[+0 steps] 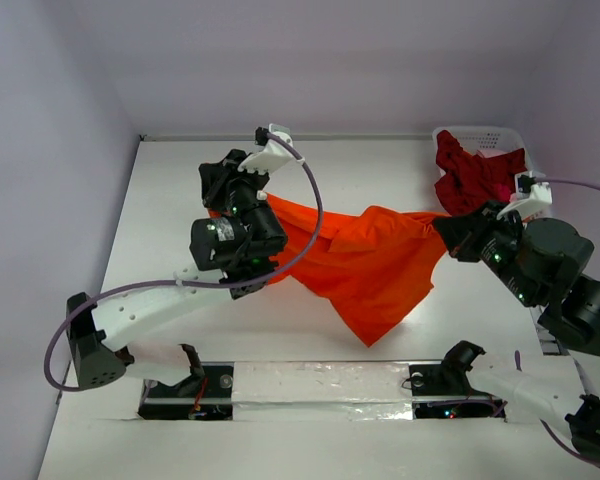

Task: Fold and stack the t-shirts
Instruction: Flatten the tshirt out

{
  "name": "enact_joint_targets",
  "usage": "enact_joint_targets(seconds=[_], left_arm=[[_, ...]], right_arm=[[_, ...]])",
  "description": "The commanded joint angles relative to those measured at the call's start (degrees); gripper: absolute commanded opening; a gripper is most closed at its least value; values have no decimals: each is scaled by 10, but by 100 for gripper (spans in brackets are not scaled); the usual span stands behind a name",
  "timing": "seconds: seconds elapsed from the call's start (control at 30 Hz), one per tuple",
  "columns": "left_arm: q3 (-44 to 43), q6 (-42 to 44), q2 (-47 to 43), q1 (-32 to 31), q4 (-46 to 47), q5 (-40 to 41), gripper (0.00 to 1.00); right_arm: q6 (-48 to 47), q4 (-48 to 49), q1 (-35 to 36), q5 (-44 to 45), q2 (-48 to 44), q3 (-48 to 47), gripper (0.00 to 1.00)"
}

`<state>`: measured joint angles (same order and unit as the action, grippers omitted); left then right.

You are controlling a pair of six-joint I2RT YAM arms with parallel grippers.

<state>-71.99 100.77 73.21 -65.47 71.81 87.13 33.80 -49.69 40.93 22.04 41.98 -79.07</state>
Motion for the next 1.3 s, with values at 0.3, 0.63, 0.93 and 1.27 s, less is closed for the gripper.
enact_joint_targets(seconds=[0.3,0.63,0.93,1.27], left_arm=[[-5,131,-5,80,468,97,0],[-190,211,86,32,470,97,0],[-416,251,169,-64,469,97,0],[-437,210,209,-206,397,24,0]], right_arm=[[-17,21,-2,-7,2,-17,0],[-12,29,-2,-15,-13,1,0],[-8,18,-2,-13,-22,-1,0],[-3,27,-2,-33,-26,8,0]])
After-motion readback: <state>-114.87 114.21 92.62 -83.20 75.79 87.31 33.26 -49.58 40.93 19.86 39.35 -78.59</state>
